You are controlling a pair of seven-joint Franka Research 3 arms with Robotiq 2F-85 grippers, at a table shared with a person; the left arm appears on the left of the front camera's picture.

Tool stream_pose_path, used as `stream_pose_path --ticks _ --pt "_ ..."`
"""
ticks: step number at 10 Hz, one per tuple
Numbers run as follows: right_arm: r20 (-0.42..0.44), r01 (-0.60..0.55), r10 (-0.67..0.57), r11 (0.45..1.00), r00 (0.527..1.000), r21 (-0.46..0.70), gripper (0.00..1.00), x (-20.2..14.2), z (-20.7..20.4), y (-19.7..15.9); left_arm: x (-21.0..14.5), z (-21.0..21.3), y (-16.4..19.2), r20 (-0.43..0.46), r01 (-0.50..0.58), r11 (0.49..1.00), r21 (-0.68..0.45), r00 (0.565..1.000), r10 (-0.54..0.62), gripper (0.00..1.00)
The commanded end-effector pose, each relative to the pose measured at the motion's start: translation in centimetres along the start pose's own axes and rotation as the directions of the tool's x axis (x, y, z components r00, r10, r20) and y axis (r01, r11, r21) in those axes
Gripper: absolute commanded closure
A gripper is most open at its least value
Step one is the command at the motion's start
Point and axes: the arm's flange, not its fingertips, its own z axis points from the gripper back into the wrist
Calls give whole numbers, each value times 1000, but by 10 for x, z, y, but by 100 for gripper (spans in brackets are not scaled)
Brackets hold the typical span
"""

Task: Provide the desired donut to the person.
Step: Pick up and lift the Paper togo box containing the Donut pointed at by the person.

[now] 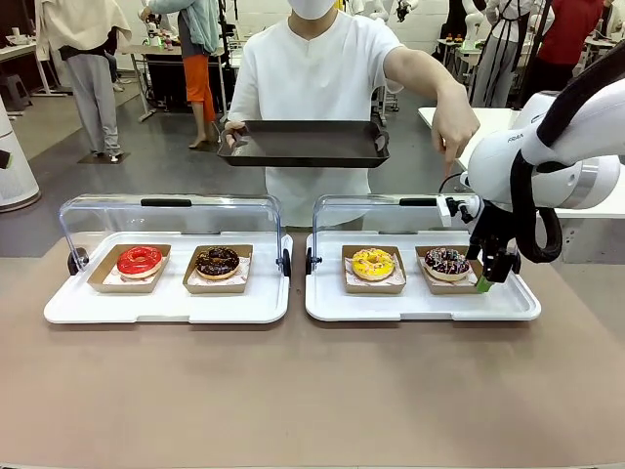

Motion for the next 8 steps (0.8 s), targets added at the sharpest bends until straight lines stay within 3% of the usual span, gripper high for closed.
stream_pose_path --ticks 1,8 --pt "-38 6 -6 1000 999 -9 0 -5 -8 -16 1 0 0 12 3 1000 0 1000 -3 0" --pt "-72 -29 28 1000 997 -6 0 -15 -42 -17 1 0 0 12 3 1000 0 1000 -3 0"
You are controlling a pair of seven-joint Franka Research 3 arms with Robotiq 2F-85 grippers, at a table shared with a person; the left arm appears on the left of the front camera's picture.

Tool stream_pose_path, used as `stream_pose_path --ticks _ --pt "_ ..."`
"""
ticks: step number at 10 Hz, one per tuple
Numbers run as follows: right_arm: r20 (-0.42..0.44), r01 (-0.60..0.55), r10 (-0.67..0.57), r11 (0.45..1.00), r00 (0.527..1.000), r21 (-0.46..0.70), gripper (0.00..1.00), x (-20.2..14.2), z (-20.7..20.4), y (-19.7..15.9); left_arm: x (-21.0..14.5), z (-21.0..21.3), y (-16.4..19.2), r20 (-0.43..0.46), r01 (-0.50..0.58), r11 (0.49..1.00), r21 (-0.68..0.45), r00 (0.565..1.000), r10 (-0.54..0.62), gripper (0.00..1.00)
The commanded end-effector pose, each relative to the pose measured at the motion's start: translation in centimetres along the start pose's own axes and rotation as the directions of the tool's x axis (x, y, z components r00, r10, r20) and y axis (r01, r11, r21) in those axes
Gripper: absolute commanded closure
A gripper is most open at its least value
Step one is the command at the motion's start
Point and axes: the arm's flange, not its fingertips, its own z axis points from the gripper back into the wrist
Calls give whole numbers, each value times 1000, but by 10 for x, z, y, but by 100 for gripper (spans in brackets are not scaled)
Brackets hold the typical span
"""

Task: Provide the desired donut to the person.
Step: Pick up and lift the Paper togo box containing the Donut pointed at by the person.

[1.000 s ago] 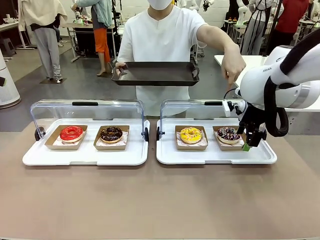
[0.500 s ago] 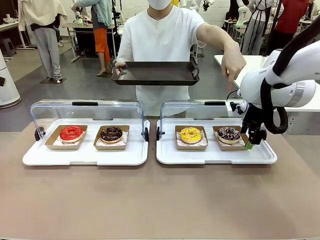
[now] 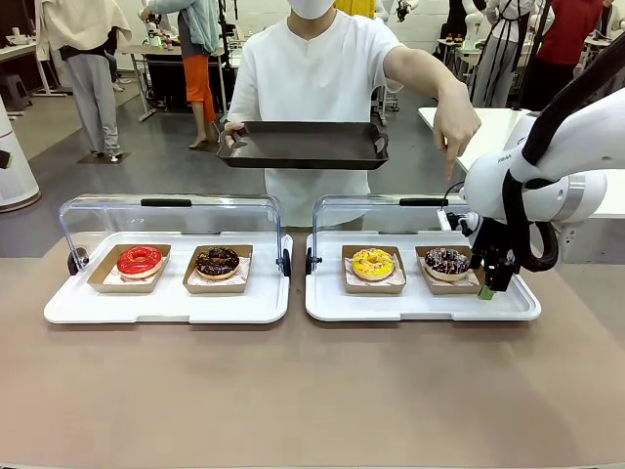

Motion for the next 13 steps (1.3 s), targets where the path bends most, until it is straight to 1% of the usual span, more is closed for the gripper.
stream_pose_path --ticks 1,7,11,12,13 --pt "-26 -10 10 1000 1000 -24 0 0 -10 0 1 0 0 12 3 1000 0 1000 -3 0" --pt "-46 12 -12 1000 999 3 0 -2 -16 1 1 0 0 12 3 1000 0 1000 -3 0" --pt "-45 3 -2 1000 999 14 0 -5 -19 2 1 0 0 12 3 1000 0 1000 -3 0" --pt "-39 -2 2 1000 999 12 59 -5 -20 3 1 0 0 12 3 1000 0 1000 -3 0" --pt "-35 0 1 1000 999 9 59 -6 -20 2 1 0 0 12 3 1000 0 1000 -3 0"
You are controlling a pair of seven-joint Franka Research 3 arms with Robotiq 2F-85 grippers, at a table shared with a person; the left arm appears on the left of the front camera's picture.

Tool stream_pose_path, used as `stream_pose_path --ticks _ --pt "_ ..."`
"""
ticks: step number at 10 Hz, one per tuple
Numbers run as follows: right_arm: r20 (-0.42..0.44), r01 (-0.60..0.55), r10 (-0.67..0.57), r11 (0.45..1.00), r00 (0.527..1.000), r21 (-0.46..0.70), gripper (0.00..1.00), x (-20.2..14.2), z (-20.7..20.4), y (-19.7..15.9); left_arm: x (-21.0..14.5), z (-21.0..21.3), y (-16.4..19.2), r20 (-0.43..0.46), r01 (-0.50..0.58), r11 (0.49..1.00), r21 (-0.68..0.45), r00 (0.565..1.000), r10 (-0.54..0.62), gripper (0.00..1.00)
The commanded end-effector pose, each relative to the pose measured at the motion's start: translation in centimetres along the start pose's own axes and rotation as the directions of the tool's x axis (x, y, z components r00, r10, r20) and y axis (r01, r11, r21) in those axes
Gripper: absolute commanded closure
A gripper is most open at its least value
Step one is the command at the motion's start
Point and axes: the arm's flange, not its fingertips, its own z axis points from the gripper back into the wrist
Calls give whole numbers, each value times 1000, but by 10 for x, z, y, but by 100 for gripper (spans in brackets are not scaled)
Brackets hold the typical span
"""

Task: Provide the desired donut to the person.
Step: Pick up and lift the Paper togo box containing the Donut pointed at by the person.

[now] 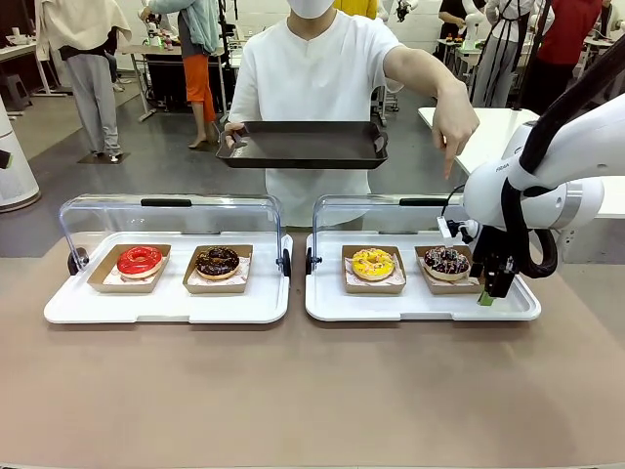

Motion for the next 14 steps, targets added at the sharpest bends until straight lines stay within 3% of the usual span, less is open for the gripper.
stream_pose_path --ticks 1,2,3,10,14 --pt "-26 -6 6 1000 1000 -4 100 -2 -8 1 1 0 0 12 3 1000 0 1000 -3 0" --pt "-25 -7 7 1000 1000 -3 64 -2 -8 1 1 0 0 12 3 1000 0 1000 -3 0" --pt "-27 -6 6 1000 1000 -2 100 -3 -9 1 1 0 0 12 3 1000 0 1000 -3 0" --pt "-40 -21 21 1000 999 -7 100 -3 -8 0 1 0 0 12 3 1000 0 1000 -3 0" --pt "-59 -21 20 1000 998 -14 100 2 33 27 1 0 0 12 3 1000 0 1000 -3 0"
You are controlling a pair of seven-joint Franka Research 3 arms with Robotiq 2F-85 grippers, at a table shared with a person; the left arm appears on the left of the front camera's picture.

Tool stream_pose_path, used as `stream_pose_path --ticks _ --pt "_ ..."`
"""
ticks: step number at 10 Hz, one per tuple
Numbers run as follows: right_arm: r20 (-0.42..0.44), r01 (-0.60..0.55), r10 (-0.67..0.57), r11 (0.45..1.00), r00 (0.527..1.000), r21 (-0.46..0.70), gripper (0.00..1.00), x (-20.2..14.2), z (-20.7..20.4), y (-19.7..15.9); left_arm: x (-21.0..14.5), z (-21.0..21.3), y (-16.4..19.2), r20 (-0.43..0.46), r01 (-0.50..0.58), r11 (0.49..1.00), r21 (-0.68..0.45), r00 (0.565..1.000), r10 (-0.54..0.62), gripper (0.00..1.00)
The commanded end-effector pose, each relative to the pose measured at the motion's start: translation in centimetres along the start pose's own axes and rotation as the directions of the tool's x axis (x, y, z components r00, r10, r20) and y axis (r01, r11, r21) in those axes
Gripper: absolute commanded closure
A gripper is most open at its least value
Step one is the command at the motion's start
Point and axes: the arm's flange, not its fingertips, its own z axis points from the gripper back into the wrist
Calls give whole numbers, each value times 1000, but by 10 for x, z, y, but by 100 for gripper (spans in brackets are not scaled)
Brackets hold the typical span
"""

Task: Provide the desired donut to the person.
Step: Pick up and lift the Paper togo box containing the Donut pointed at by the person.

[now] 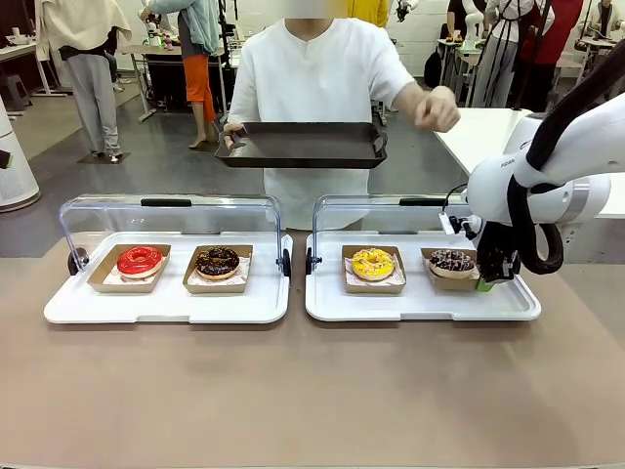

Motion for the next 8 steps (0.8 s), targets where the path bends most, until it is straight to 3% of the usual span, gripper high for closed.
stream_pose_path --ticks 1,5,8 --pt "-39 11 -11 1000 999 2 100 2 32 31 1 0 0 12 3 1000 0 1000 -3 0" --pt "-47 62 -61 998 997 13 100 5 93 93 1 0 0 12 3 1000 0 1000 -3 0" --pt "-60 4 -6 999 998 -49 100 9 137 144 1 0 0 12 3 1000 0 1000 -3 0"
